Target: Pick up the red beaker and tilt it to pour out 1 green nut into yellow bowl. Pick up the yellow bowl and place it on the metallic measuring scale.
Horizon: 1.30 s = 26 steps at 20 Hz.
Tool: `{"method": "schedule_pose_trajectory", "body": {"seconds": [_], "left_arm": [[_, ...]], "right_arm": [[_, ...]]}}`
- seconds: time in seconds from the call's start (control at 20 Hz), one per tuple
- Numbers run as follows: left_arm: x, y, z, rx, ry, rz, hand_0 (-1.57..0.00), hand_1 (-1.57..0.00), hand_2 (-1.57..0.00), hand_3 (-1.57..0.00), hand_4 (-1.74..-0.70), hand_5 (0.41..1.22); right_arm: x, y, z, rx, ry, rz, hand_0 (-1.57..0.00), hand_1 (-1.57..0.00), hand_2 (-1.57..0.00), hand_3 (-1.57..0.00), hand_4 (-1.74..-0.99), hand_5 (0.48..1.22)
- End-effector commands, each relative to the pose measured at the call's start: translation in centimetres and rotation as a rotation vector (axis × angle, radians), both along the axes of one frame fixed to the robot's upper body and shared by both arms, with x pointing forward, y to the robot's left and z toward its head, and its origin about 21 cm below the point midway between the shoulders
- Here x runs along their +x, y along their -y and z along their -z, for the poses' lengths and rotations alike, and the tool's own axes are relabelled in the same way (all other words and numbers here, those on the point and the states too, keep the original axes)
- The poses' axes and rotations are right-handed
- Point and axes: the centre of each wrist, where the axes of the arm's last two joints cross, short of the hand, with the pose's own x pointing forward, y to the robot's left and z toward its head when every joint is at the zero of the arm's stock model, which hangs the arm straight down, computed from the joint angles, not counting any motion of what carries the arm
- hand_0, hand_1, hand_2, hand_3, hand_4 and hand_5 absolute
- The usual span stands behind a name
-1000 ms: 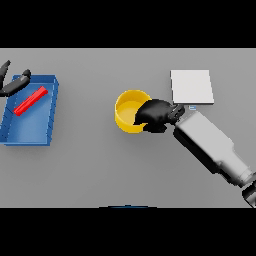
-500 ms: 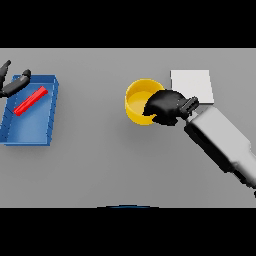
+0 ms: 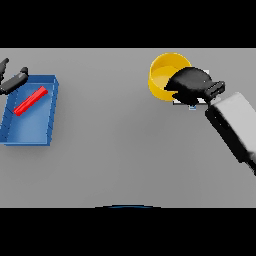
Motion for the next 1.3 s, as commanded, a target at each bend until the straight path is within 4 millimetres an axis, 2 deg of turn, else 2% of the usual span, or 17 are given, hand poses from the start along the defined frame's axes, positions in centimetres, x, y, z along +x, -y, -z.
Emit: {"method": "schedule_pose_trajectory", "body": {"seconds": [0.0, 0.1, 0.35, 0.4, 0.55, 0.6, 0.75, 0.8, 1.05, 1.15, 1.2, 1.25], "left_arm": [[-0.1, 0.0, 0.2, 0.000, -0.001, -0.002, 0.00, 0.00, 0.00, 0.00, -0.84, 0.737], [-0.1, 0.3, 0.2, -0.002, -0.004, 0.001, 0.00, 0.00, 0.00, 0.00, -0.85, 0.746], [-0.7, 0.1, 0.0, -0.005, -0.017, -0.023, 0.00, 0.00, 0.00, 0.00, -0.86, 0.762], [-0.8, 0.2, -0.5, 0.000, -0.013, -0.021, 0.00, 0.00, 0.00, 0.00, -0.86, 0.768], [-0.6, 0.4, 0.0, 0.012, -0.032, -0.031, 0.00, 0.00, 0.00, 0.00, -0.86, 0.784], [-0.3, 0.8, -0.1, 0.013, -0.032, -0.028, 0.00, 0.00, 0.00, 0.00, -0.86, 0.789], [-0.4, 0.4, 0.0, 0.018, -0.027, -0.023, 0.00, 0.00, 0.00, 0.00, -0.86, 0.804], [-0.5, 0.4, 0.0, 0.012, -0.029, -0.025, 0.00, 0.00, 0.00, 0.00, -0.86, 0.807], [-0.8, 0.6, -0.2, 0.014, -0.033, -0.014, 0.00, 0.00, 0.00, 0.00, -0.85, 0.796], [-0.5, 0.9, -0.2, 0.018, -0.038, -0.017, 0.00, 0.00, 0.00, 0.00, -0.84, 0.783], [-0.4, 0.4, -0.5, 0.024, -0.040, -0.025, 0.00, 0.00, 0.00, 0.00, -0.84, 0.780], [-0.4, 0.6, -0.1, 0.025, -0.046, -0.027, 0.00, 0.00, 0.00, 0.00, -0.84, 0.779]], "right_arm": [[0.6, 0.5, 0.0, 0.003, 0.012, 0.012, -1.56, -1.57, -1.54, -1.15, -1.741, 1.221], [1.5, 1.8, -0.2, -0.001, 0.038, 0.061, -1.57, -1.57, -1.55, -1.15, -1.741, 1.221], [3.2, 4.2, 1.4, -0.001, 0.048, 0.165, -1.57, -1.57, -1.53, -1.17, -1.741, 1.221], [3.4, 5.3, 1.5, 0.001, 0.041, 0.178, -1.57, -1.57, -1.53, -1.16, -1.741, 1.221], [4.1, 6.3, 2.5, 0.010, 0.027, 0.217, -1.57, -1.57, -1.48, -1.21, -1.741, 1.221], [4.3, 6.0, 3.0, 0.008, 0.025, 0.229, -1.57, -1.57, -1.45, -1.24, -1.741, 1.221], [4.4, 7.0, 4.1, 0.016, -0.005, 0.255, -1.57, -1.57, -1.40, -1.34, -1.741, 1.221], [4.6, 6.6, 4.5, 0.021, -0.012, 0.266, -1.57, -1.57, -1.39, -1.36, -1.741, 1.221], [4.6, 7.5, 5.4, 0.017, -0.040, 0.275, -1.57, -1.57, -1.38, -1.42, -1.741, 1.221], [4.6, 7.2, 5.8, 0.016, -0.038, 0.277, -1.57, -1.57, -1.37, -1.45, -1.741, 1.221], [4.7, 7.1, 5.8, 0.023, -0.043, 0.280, -1.57, -1.57, -1.40, -1.38, -1.741, 1.221], [4.6, 7.2, 5.9, 0.025, -0.046, 0.279, -1.57, -1.50, -1.44, -1.25, -1.741, 1.221]]}}
